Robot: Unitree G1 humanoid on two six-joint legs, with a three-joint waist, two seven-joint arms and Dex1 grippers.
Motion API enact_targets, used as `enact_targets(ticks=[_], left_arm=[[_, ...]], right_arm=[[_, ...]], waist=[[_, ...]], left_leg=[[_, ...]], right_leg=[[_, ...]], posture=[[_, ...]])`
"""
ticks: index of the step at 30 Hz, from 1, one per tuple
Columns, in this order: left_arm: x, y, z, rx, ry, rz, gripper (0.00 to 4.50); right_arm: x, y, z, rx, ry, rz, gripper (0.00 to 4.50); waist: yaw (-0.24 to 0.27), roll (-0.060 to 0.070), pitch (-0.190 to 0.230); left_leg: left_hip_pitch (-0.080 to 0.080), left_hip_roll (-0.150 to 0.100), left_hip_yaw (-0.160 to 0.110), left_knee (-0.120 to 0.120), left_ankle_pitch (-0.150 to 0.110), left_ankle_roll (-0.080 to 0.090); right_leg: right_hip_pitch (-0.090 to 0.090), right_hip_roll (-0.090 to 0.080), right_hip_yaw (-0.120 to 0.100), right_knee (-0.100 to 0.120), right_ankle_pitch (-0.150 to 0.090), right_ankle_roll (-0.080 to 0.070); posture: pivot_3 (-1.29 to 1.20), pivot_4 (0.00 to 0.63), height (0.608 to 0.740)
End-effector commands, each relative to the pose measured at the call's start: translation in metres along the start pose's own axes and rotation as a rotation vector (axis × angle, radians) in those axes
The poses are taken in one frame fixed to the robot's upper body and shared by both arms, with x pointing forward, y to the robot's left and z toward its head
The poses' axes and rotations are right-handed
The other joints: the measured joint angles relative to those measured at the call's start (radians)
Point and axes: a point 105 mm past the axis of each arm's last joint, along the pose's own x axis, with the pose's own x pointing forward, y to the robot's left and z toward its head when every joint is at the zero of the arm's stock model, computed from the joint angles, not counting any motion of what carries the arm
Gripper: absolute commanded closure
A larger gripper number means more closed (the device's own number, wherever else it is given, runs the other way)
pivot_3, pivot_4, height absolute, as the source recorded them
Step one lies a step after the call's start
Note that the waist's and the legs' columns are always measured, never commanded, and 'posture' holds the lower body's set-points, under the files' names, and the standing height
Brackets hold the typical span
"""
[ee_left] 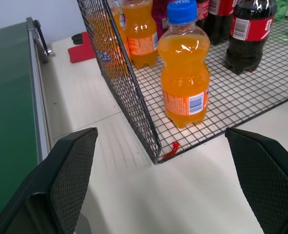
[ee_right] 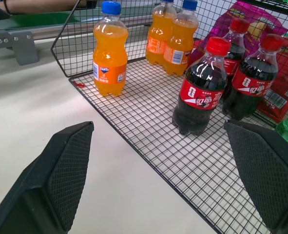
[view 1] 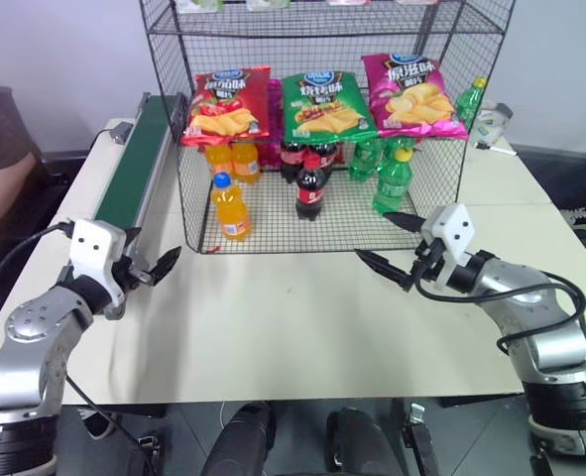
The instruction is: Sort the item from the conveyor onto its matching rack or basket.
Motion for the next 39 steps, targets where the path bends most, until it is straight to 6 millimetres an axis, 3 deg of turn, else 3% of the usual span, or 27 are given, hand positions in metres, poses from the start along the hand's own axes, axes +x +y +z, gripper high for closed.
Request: enact_targets(ticks=[1,39], left_arm=[[-0.0017,-0.0022,0.0161,0.059,-0.045,-0.012,0.11],[-0.0040,0.0025,0.0184,0.024,-0.026,0.001,0.11]], right_arm=[[0.0014,-0.0006,0.0113,-0.037,-0.038,0.000,0.00],[0.0054,0.0008,0.0132,-0.038,-0.047,0.006,0.00]], waist=[[0.000,0.000,0.000],[0.000,0.000,0.000]], left_leg=[[0.000,0.000,0.000,0.000,0.000,0.000],[0.000,0.000,0.000,-0.001,0.000,0.000]], right_leg=[[0.000,0.000,0.000,0.000,0.000,0.000],[0.000,0.000,0.000,-0.001,0.000,0.000]], posture=[[0.00,0.150,0.740],[0.00,0.150,0.740]])
